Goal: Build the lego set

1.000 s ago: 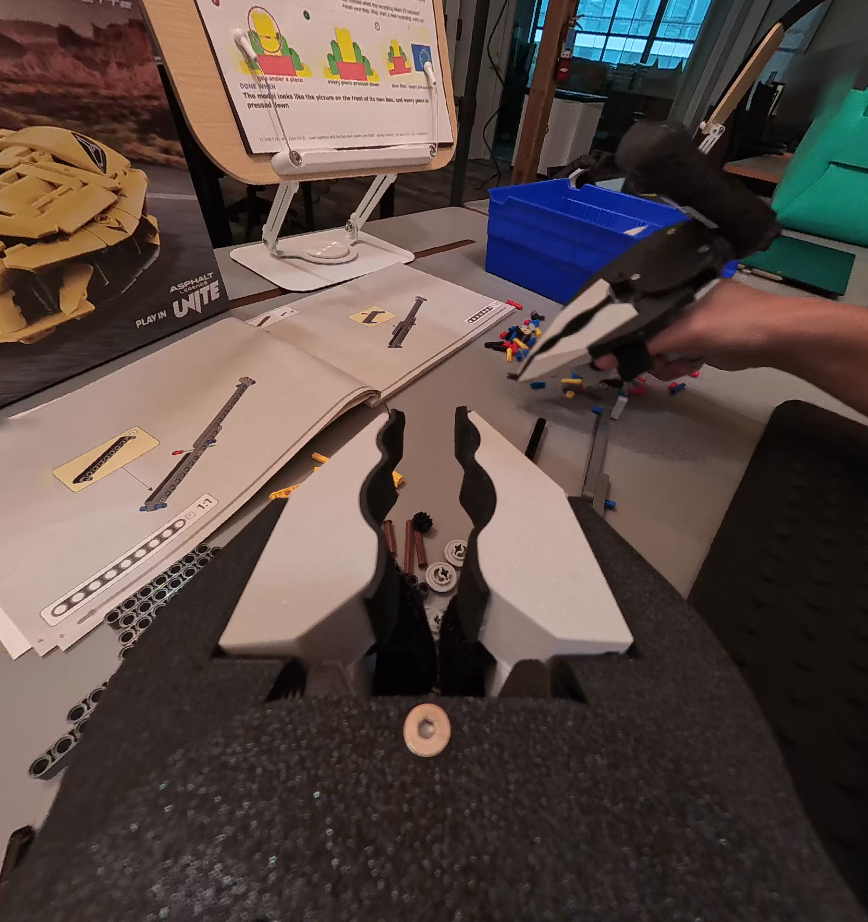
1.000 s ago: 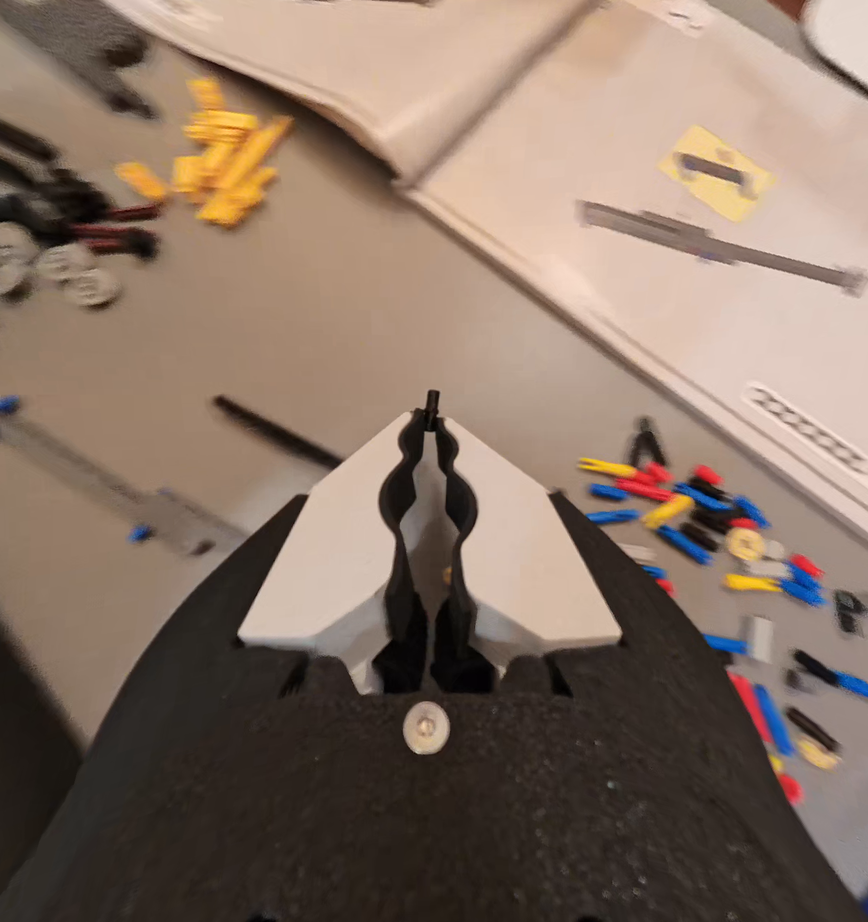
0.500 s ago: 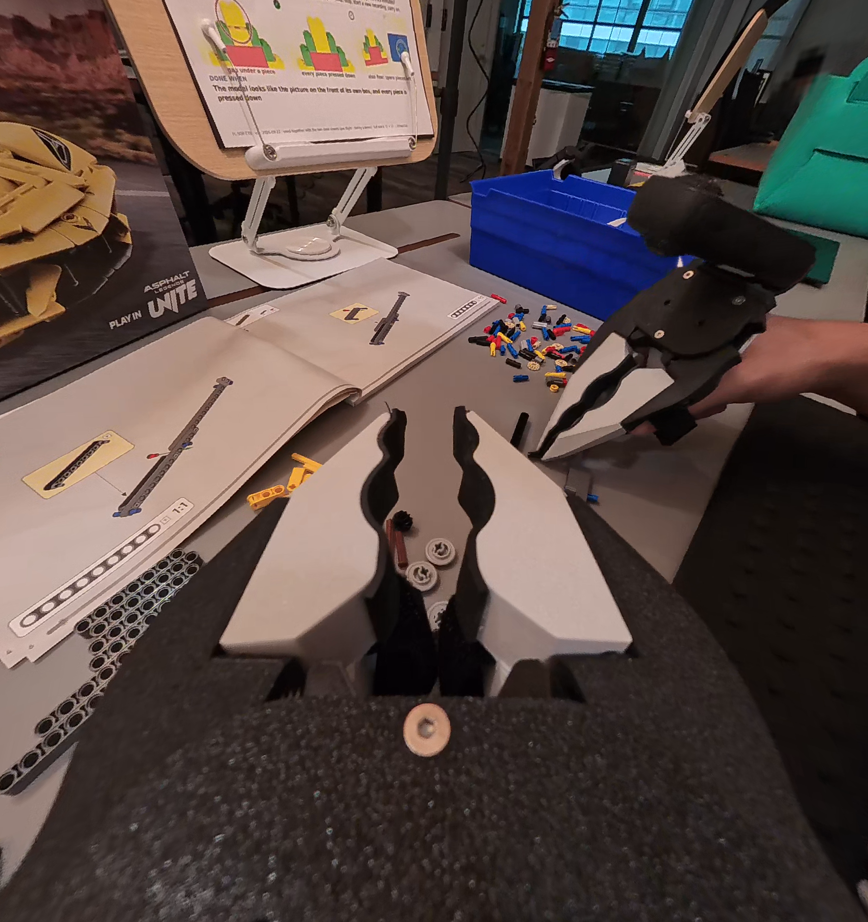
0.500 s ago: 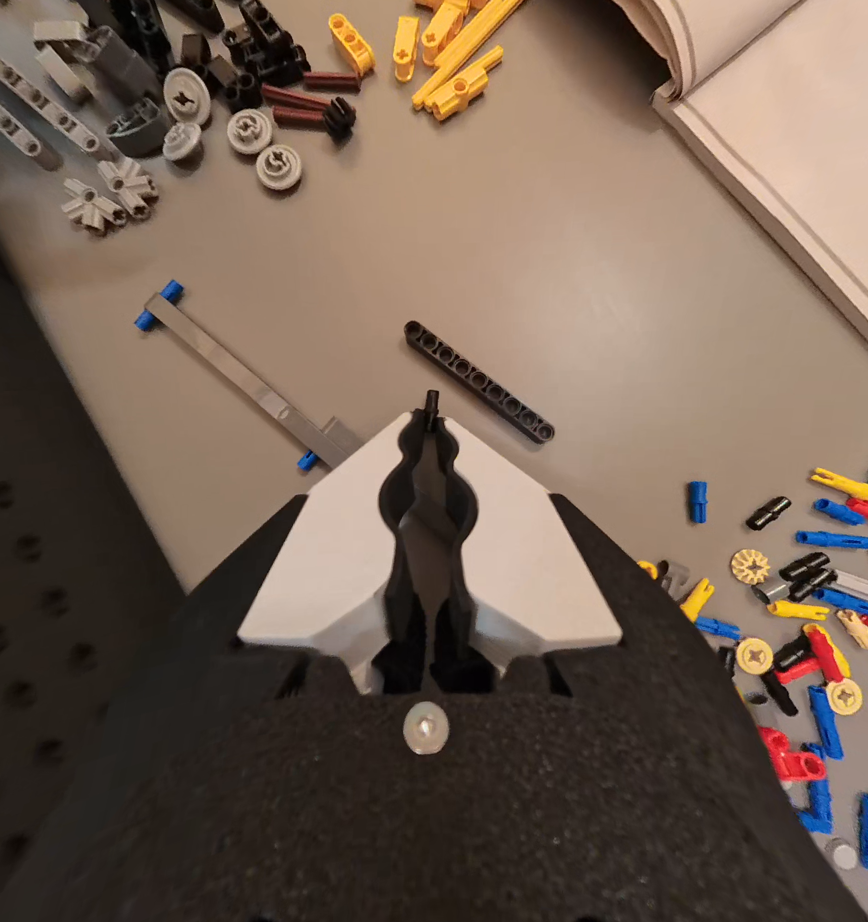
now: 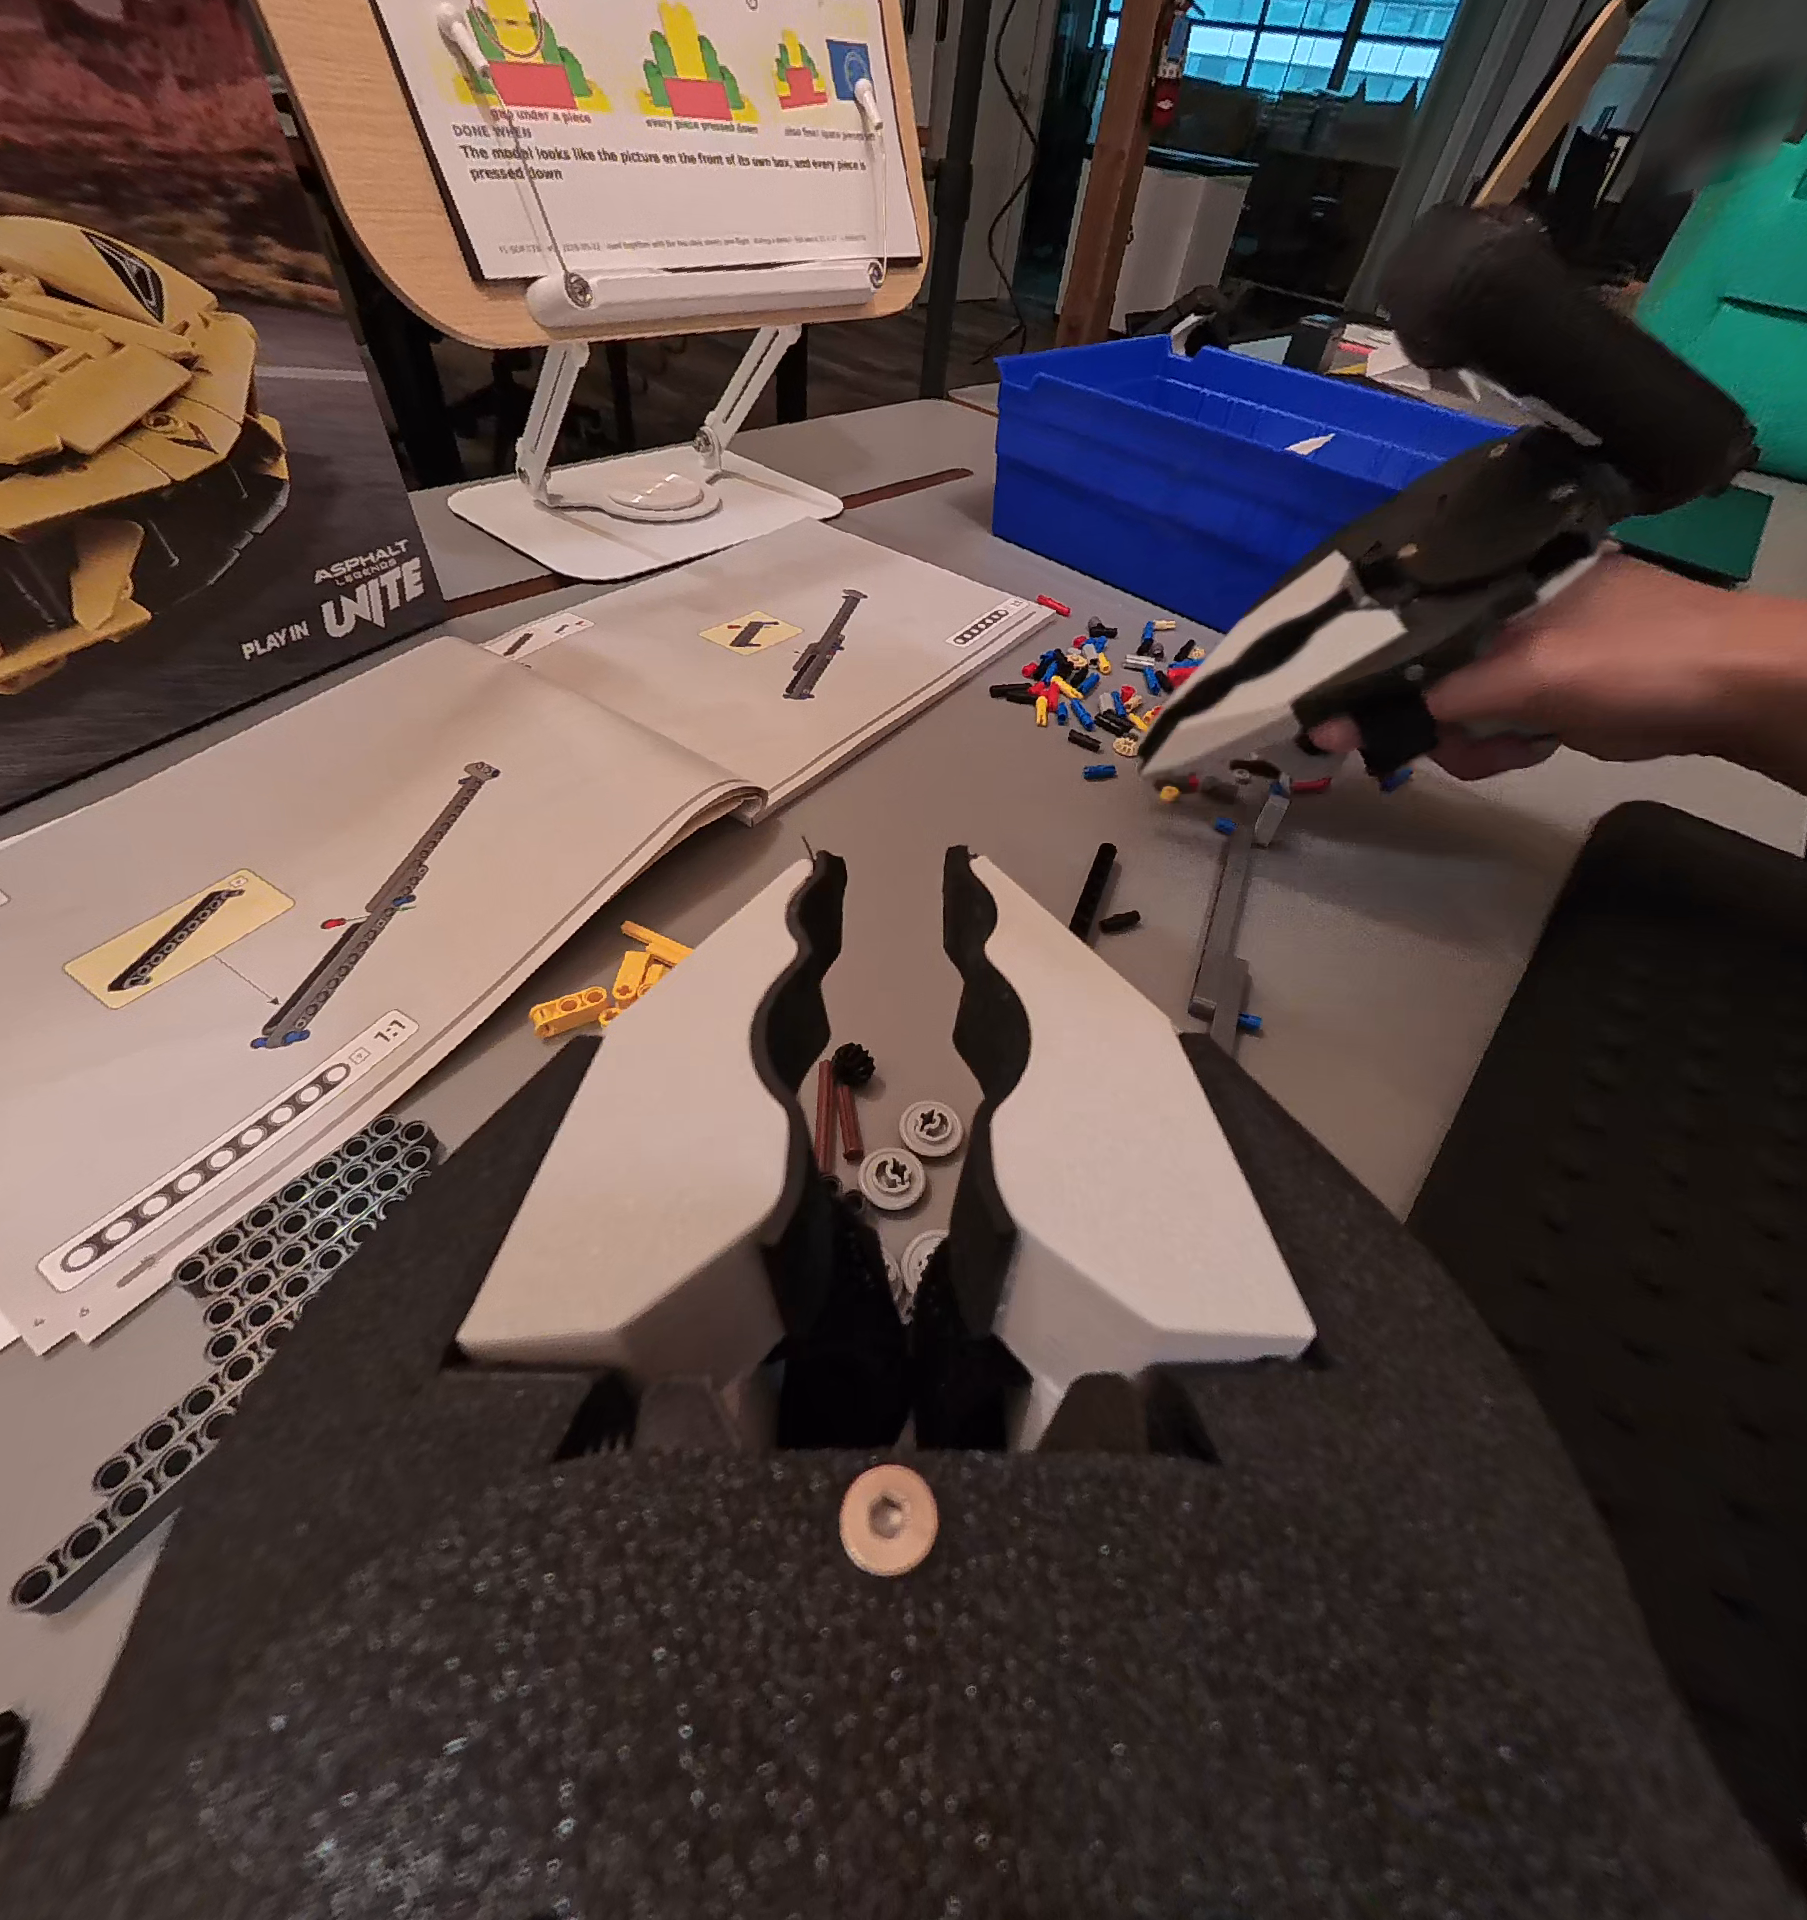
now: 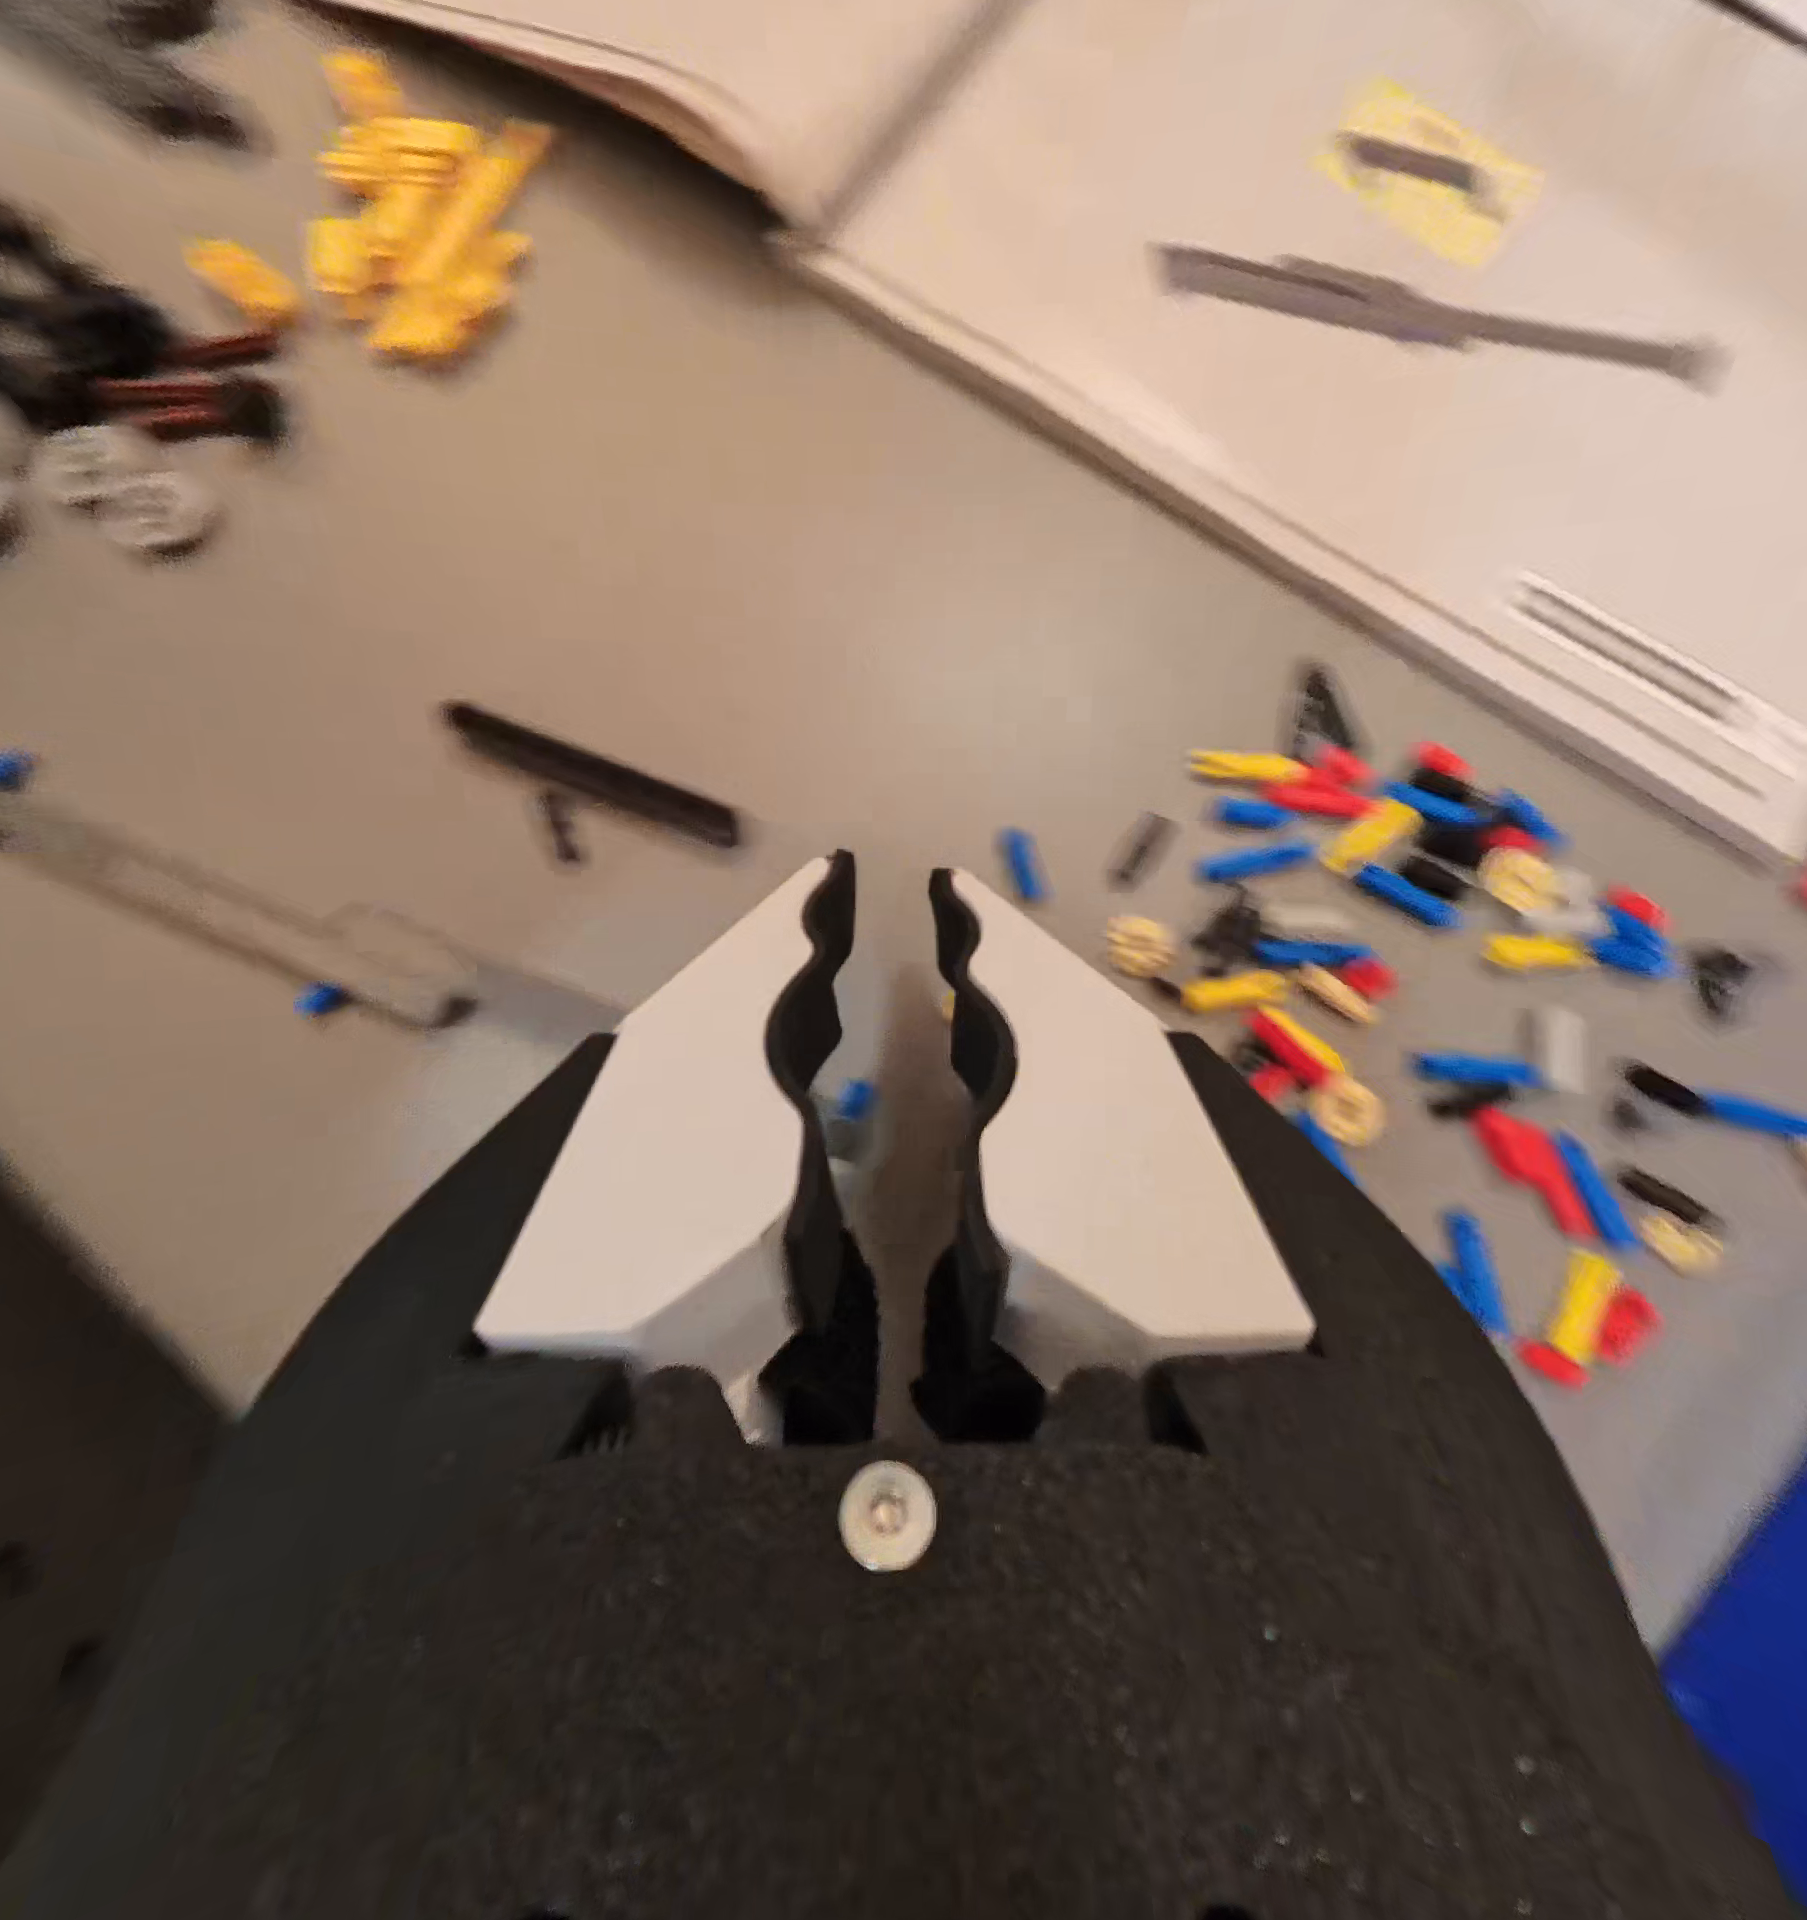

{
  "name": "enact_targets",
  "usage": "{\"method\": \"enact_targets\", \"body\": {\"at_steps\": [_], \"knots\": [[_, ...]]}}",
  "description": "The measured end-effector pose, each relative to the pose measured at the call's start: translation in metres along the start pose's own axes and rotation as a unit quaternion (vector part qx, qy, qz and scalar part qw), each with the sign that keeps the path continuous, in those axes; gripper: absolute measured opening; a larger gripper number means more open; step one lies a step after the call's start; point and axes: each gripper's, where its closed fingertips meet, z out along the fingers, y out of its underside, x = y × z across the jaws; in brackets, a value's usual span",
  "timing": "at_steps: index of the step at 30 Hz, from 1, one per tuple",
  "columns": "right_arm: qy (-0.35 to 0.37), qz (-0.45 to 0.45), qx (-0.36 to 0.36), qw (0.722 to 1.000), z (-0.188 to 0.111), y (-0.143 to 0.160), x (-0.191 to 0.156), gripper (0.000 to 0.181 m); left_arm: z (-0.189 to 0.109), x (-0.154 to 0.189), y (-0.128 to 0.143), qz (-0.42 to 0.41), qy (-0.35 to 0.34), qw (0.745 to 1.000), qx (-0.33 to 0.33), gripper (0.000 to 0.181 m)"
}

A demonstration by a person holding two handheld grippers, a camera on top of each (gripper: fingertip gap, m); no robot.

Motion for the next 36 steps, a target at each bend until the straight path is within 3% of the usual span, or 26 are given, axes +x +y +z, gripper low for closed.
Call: {"method": "enact_targets", "body": {"at_steps": [5, 18, 21, 23, 27, 36], "knots": [[0.083, 0.06, 0.009, 0.995, 0.008, 0.004, 0.048, 0.012, 0.003, -0.001, -0.001, 0.006, 0.002, 1.0, -0.004, 0.018], [0.094, 0.056, -0.019, 0.994, 0.023, 0.007, 0.053, 0.004, 0.003, -0.003, -0.001, 0.003, -0.004, 1.0, -0.007, 0.018], [0.065, 0.022, 0.011, 0.998, 0.014, -0.008, 0.032, 0.004, 0.003, -0.002, -0.003, 0.006, -0.003, 1.0, -0.007, 0.018], [0.002, -0.013, 0.033, 0.999, 0.006, -0.018, -0.003, 0.004, 0.003, -0.001, -0.003, 0.009, -0.004, 1.0, -0.008, 0.018], [-0.082, -0.044, 0.013, 0.996, 0.001, -0.005, -0.054, 0.005, 0.003, 0.0, -0.002, 0.007, -0.002, 1.0, -0.008, 0.017], [-0.047, -0.065, -0.024, 0.996, 0.018, 0.012, -0.059, 0.005, 0.003, 0.005, -0.004, 0.015, 0.002, 1.0, -0.007, 0.017]]}}
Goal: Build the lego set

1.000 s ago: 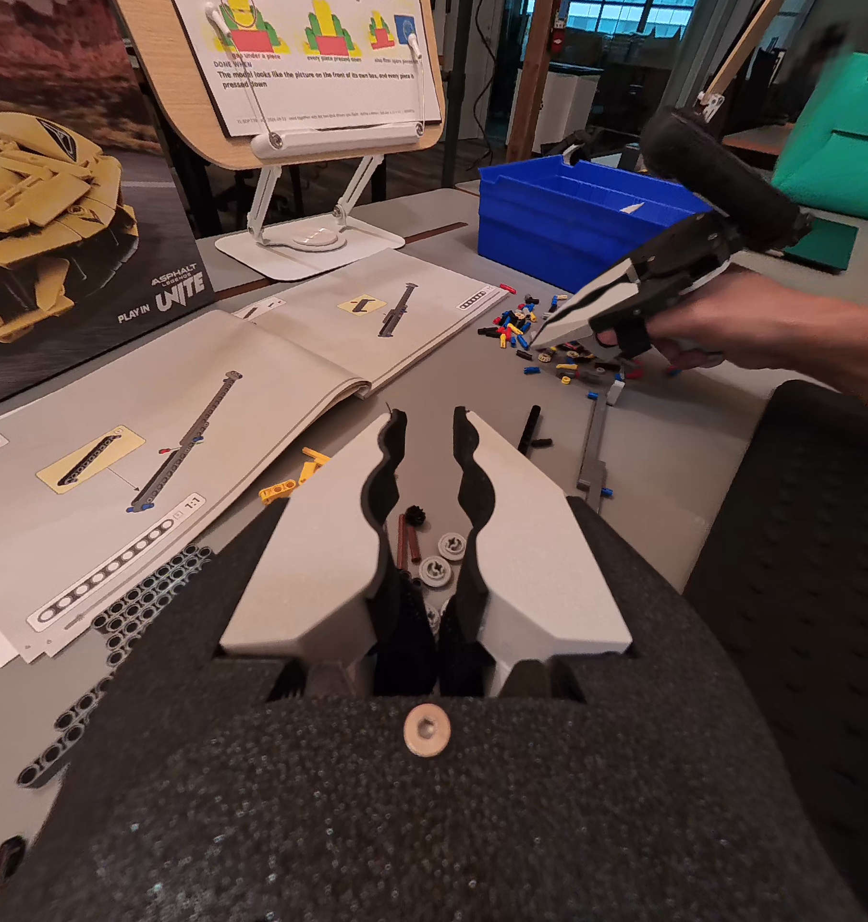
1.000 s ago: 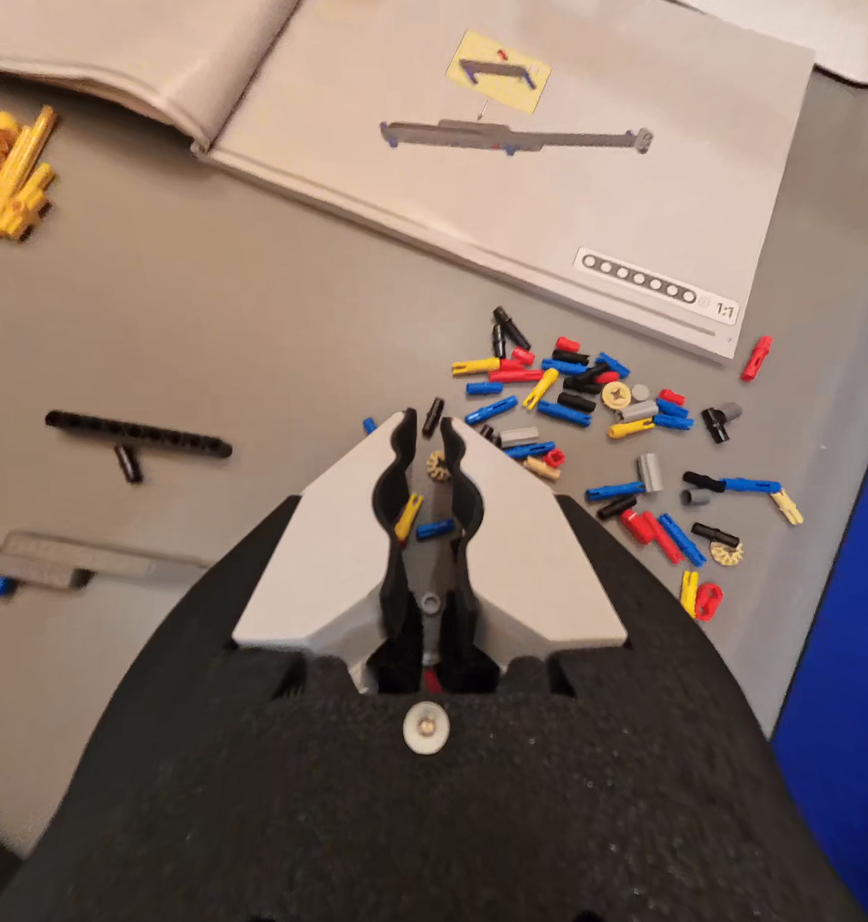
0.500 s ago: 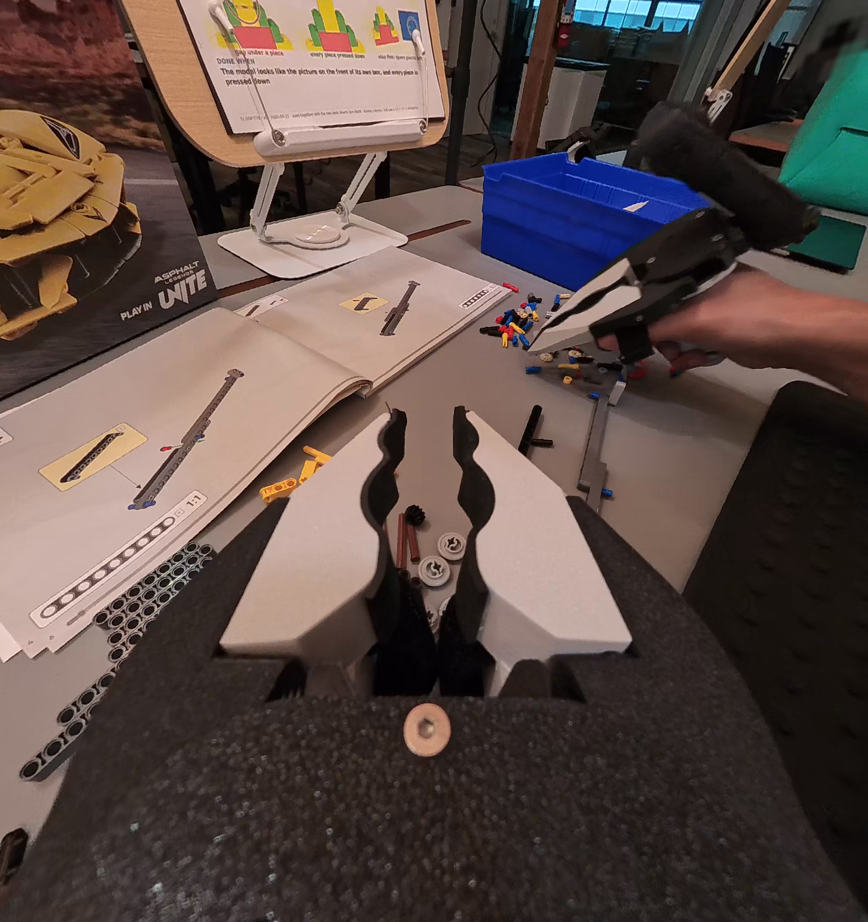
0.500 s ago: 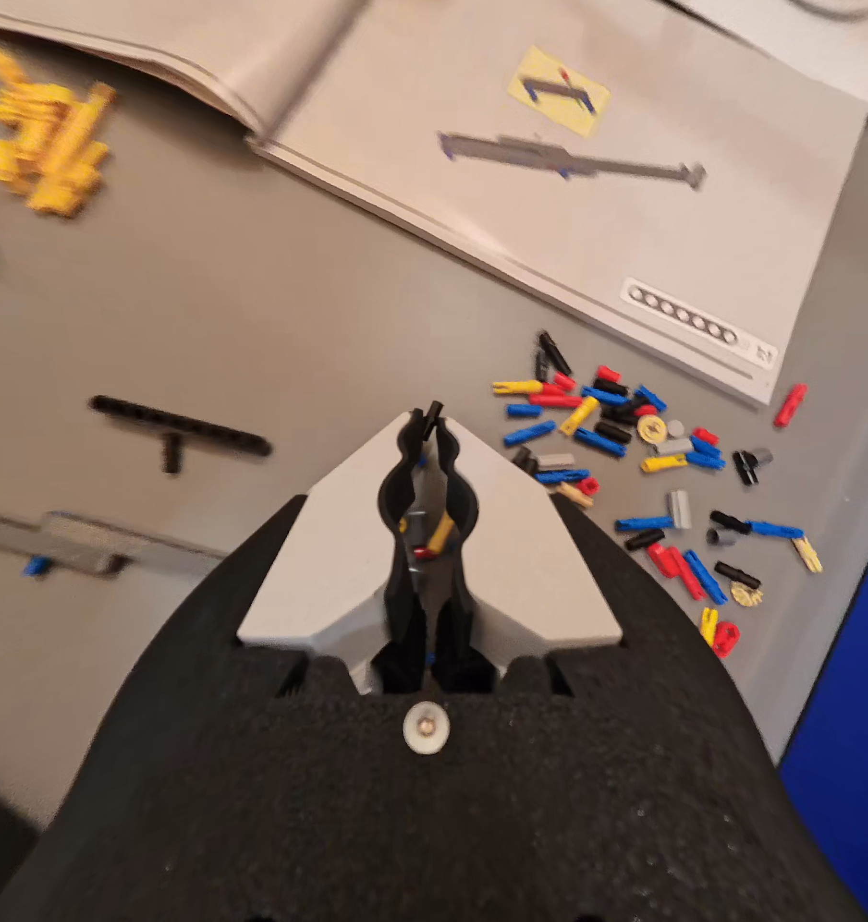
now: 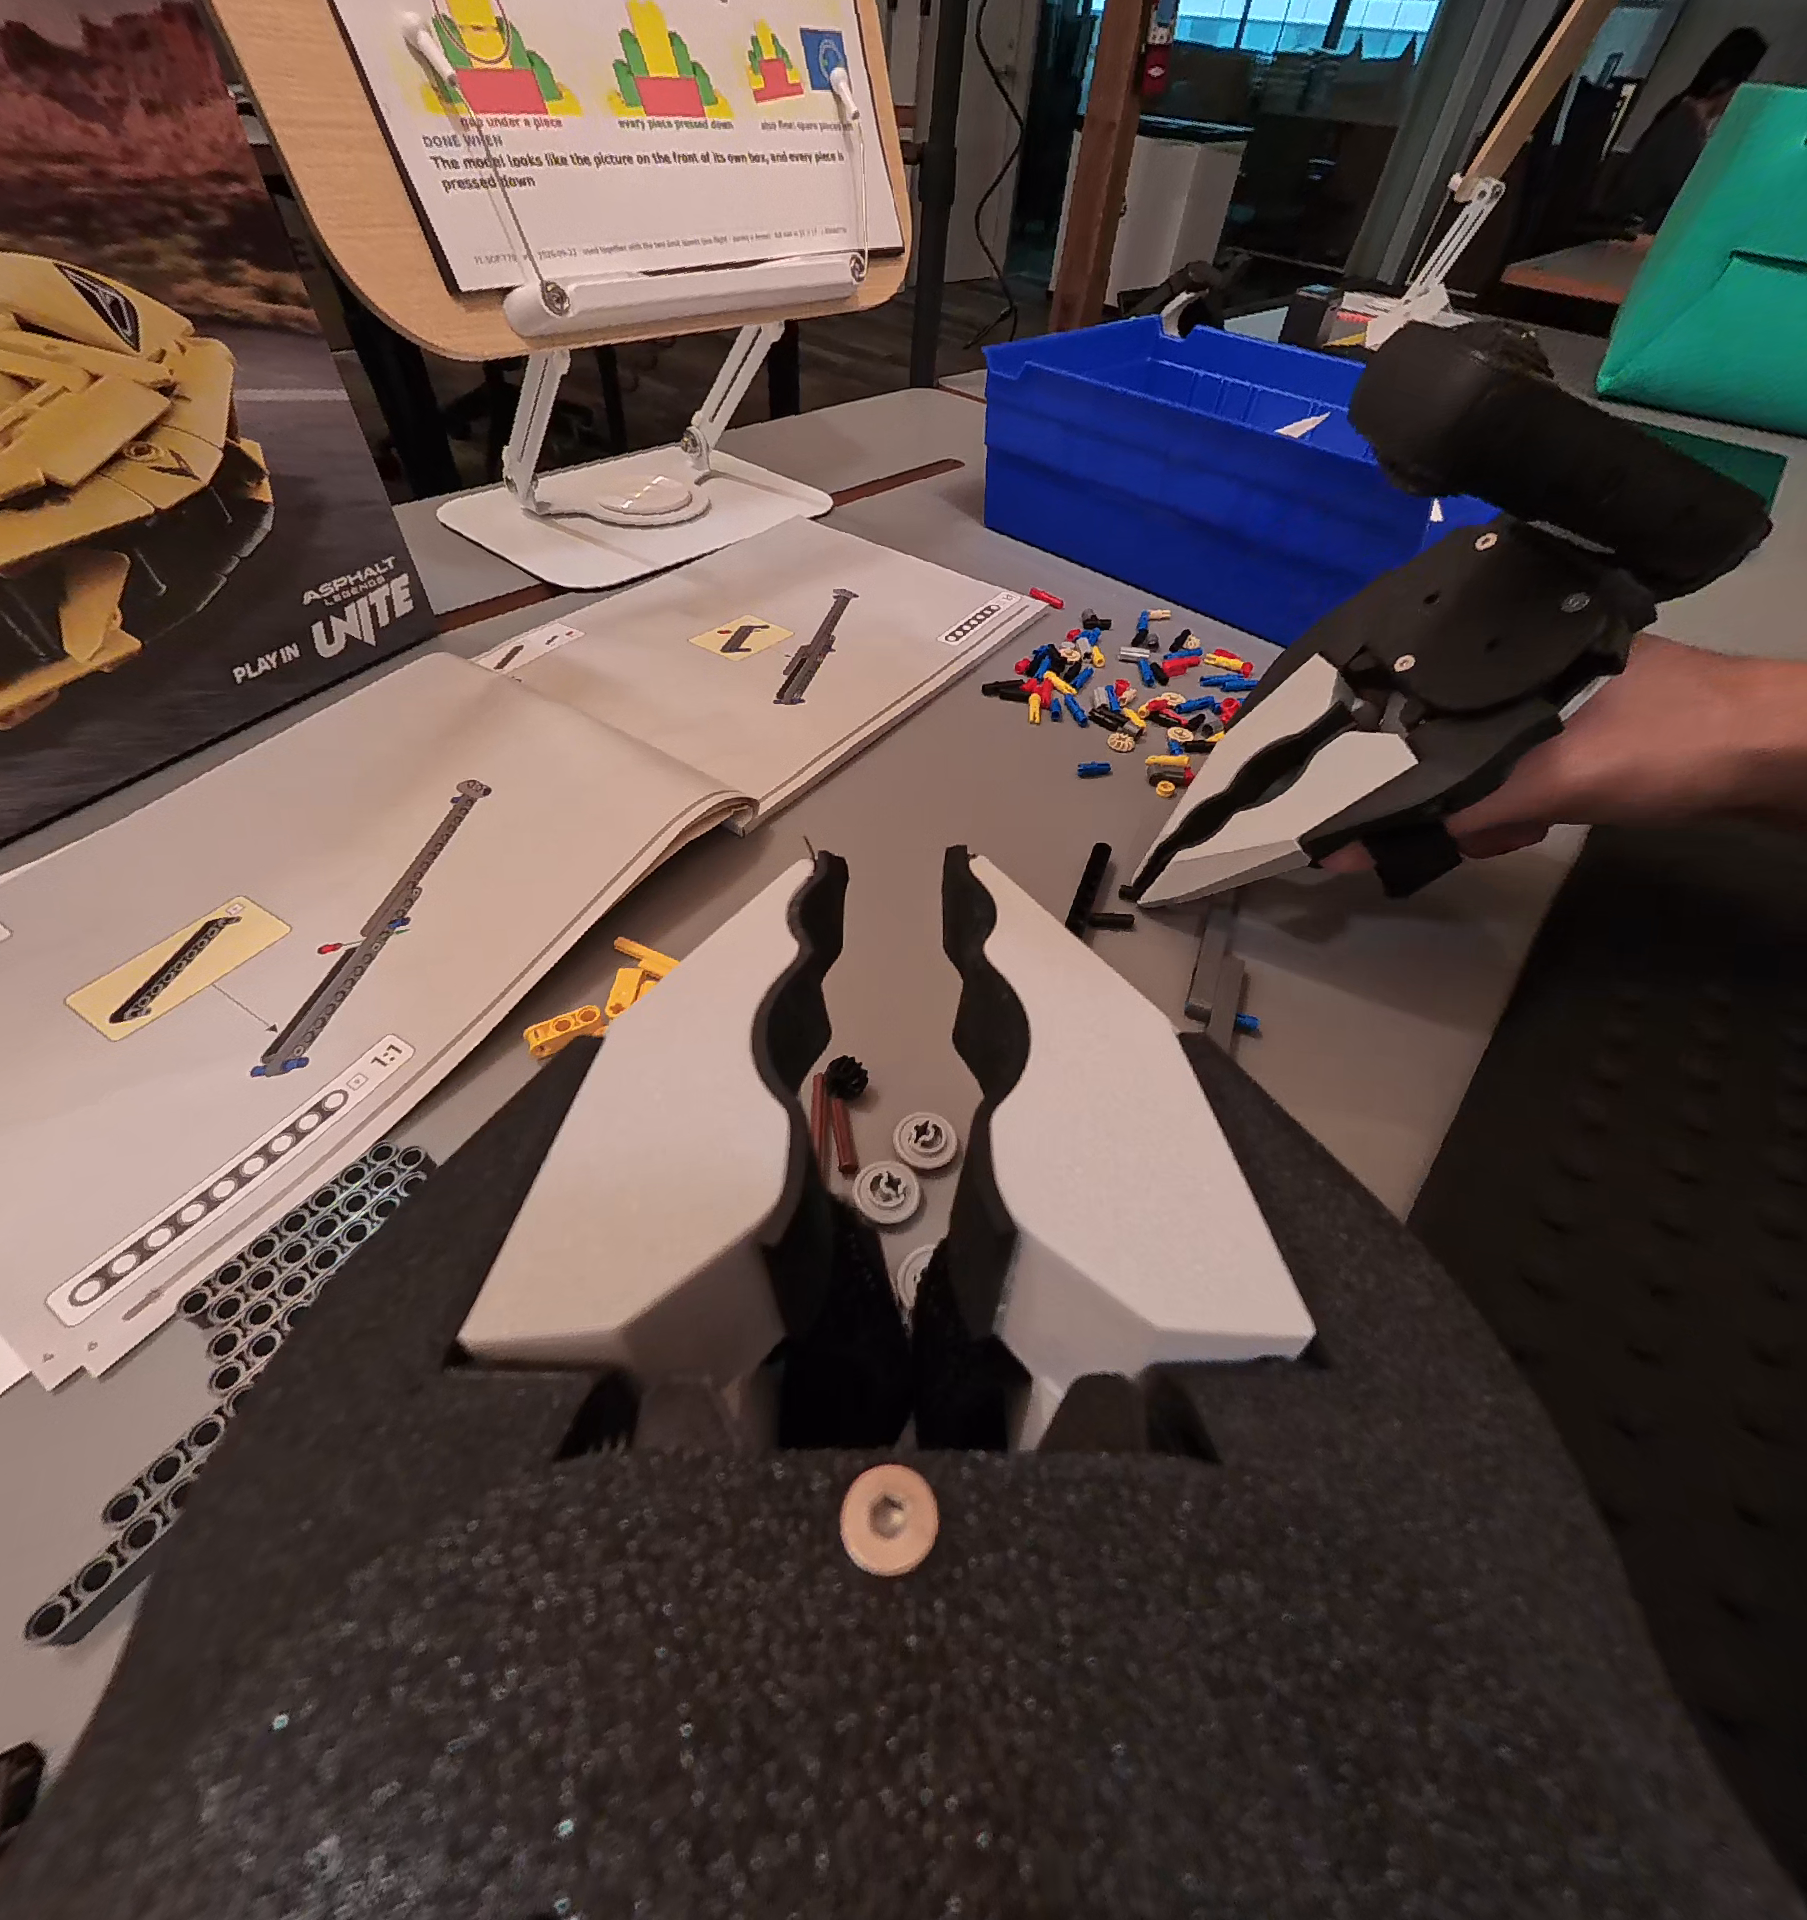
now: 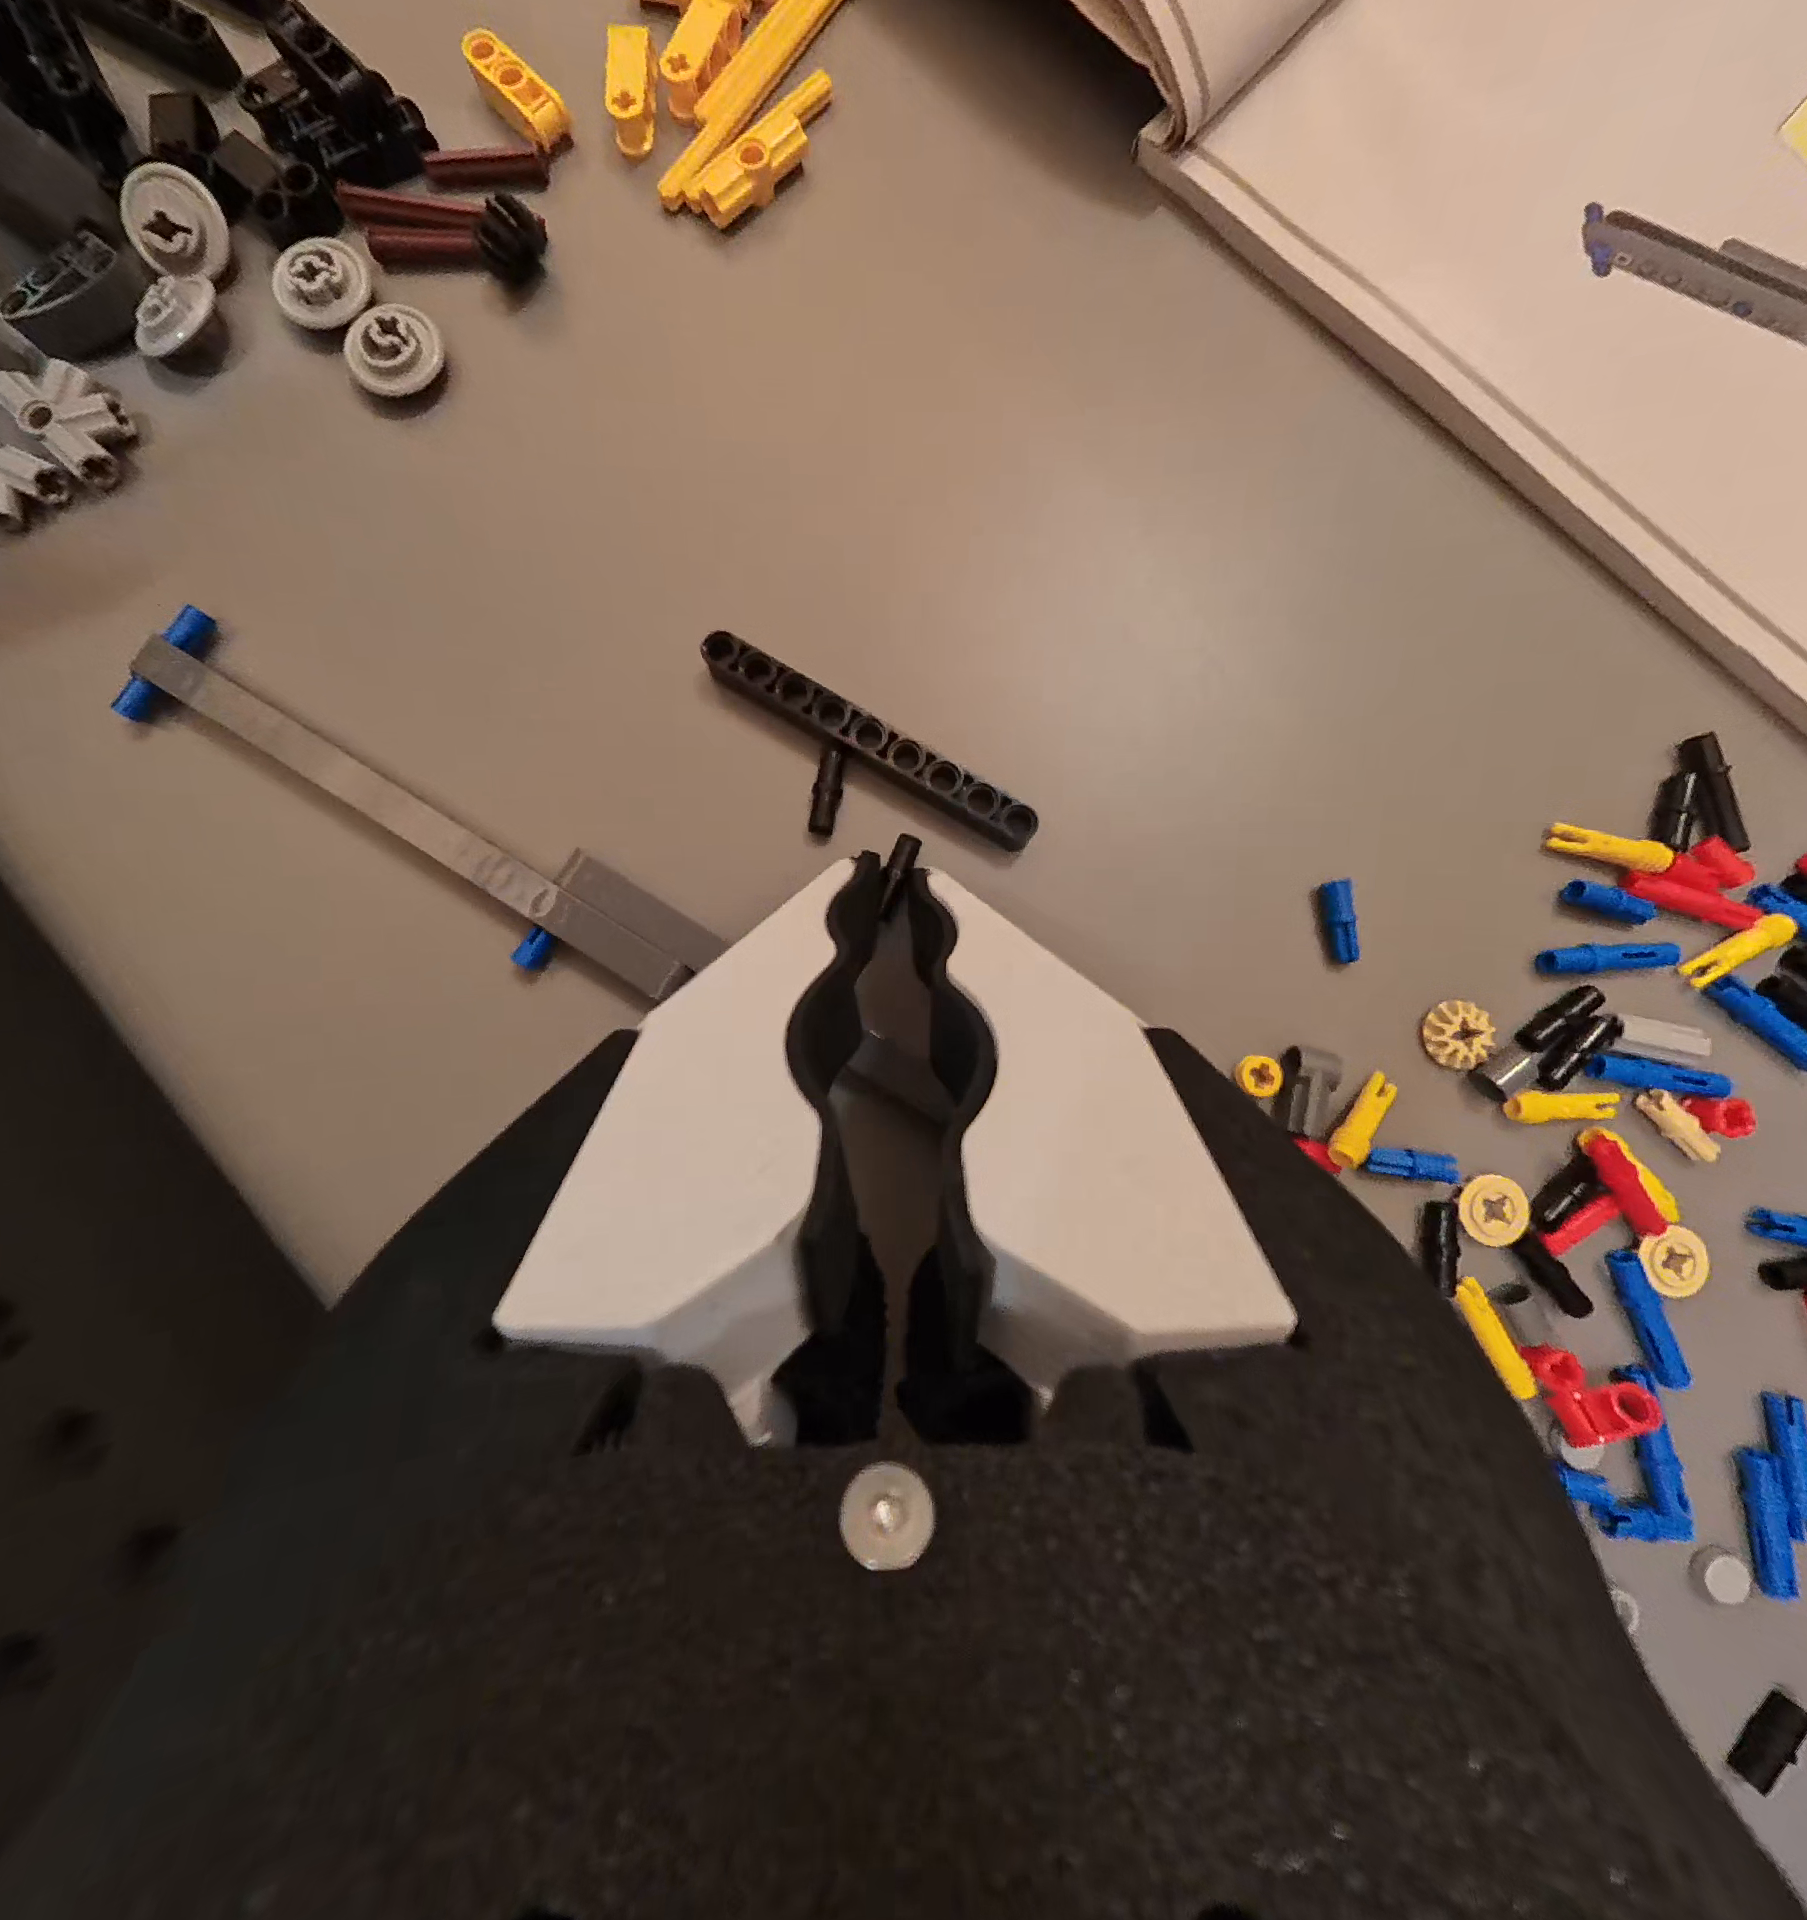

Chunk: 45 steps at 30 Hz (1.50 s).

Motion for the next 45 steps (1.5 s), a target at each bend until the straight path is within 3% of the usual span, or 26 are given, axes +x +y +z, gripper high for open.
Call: {"method": "enact_targets", "body": {"at_steps": [8, 17, 22, 35, 45], "knots": [[-0.019, 0.044, 0.044, 0.998, -0.014, -0.017, 0.011, 0.015, -0.003, -0.005, 0.004, -0.006, -0.009, 1.0, -0.003, 0.017], [0.145, 0.116, 0.054, 0.981, -0.018, -0.015, 0.123, 0.021, -0.001, -0.011, 0.008, -0.011, -0.011, 1.0, -0.009, 0.017], [0.186, 0.137, 0.043, 0.972, -0.008, -0.01, 0.159, 0.021, 0.001, -0.016, 0.01, -0.01, -0.015, 1.0, -0.016, 0.017], [0.192, 0.152, 0.034, 0.969, 0.003, 0.001, 0.182, 0.014, 0.015, -0.012, 0.012, 0.001, -0.013, 0.999, -0.038, 0.017], [0.195, 0.14, 0.033, 0.97, 0.003, -0.006, 0.188, 0.015, 0.019, -0.009, 0.014, 0.022, -0.012, 0.999, -0.048, 0.017]]}}
